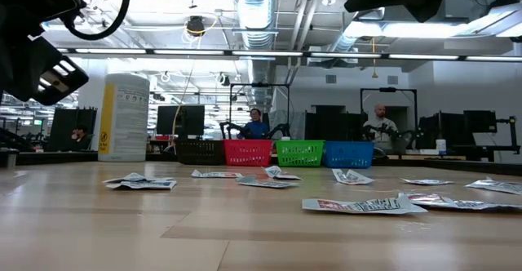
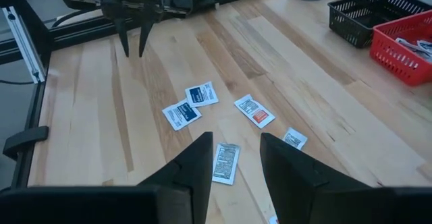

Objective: Pick & Place First Aid Supplies
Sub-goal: Put the top alcohol pad into the red bin

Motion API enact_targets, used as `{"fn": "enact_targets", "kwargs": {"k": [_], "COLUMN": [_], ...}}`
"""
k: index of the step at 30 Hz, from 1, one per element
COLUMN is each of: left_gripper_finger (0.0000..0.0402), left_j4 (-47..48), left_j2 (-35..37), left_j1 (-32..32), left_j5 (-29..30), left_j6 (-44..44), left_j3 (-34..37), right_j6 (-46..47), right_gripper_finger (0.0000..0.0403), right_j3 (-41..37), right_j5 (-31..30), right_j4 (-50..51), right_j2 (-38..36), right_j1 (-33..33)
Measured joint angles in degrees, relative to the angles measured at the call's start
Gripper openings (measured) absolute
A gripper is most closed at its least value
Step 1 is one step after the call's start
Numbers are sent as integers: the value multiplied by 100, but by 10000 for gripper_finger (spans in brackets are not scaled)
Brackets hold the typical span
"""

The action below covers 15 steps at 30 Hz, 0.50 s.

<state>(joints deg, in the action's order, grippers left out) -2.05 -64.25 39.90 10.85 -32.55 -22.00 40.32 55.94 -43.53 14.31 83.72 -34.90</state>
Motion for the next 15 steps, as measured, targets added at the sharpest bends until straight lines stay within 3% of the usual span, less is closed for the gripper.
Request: {"fn": "enact_targets", "kwargs": {"k": [15], "left_gripper_finger": [84], "left_j4": [27], "left_j2": [0], "left_j1": [97], "left_j5": [-113], "left_j6": [35], "left_j3": [0], "right_j6": [4], "right_gripper_finger": [118], "right_j3": [0], "right_j5": [0], "right_j4": [17], "right_j2": [0], "right_j1": [5]}}
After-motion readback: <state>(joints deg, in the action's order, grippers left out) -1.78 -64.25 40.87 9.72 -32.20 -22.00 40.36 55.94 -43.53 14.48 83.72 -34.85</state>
